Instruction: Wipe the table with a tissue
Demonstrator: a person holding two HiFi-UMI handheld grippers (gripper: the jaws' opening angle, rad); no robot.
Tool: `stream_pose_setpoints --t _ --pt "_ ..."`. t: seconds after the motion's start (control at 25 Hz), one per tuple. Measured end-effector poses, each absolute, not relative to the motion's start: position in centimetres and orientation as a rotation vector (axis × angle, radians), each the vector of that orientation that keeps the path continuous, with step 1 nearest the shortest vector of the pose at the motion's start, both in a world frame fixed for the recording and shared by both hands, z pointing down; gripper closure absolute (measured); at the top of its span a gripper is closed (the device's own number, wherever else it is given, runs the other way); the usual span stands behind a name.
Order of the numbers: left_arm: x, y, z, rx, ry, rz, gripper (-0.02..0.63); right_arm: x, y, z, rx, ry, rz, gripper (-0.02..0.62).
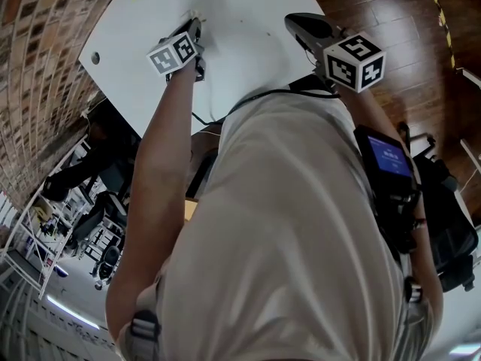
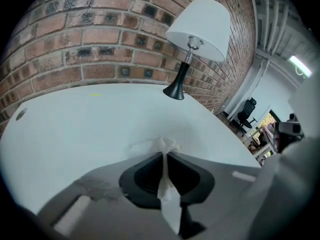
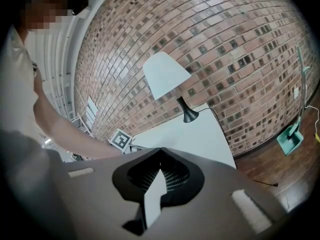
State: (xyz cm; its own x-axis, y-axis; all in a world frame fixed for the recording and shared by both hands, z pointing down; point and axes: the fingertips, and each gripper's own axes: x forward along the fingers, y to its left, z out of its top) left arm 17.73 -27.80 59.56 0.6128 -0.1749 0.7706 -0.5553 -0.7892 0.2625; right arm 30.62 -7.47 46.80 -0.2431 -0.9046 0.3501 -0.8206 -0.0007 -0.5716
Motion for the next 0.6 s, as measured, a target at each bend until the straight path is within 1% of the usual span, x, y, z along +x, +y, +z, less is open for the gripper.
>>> stream_pose_setpoints --t 0.24,0.4,0.6 --pt "18.5 -26.8 59.6 2.404 -0.530 1.147 0.575 30.7 -7.5 46.7 -1.853 2.130 -1.070 0.588" --pt "19.6 -25.3 60.6 2.459 -0.406 1.198 0.574 30.5 -7.1 46.9 -1.851 2.131 -1.073 0.588" --pt "20.2 -24.6 59.5 2.476 -0.416 1.252 0.575 30.9 -7.1 46.8 -1.854 2.129 -1.067 0.588"
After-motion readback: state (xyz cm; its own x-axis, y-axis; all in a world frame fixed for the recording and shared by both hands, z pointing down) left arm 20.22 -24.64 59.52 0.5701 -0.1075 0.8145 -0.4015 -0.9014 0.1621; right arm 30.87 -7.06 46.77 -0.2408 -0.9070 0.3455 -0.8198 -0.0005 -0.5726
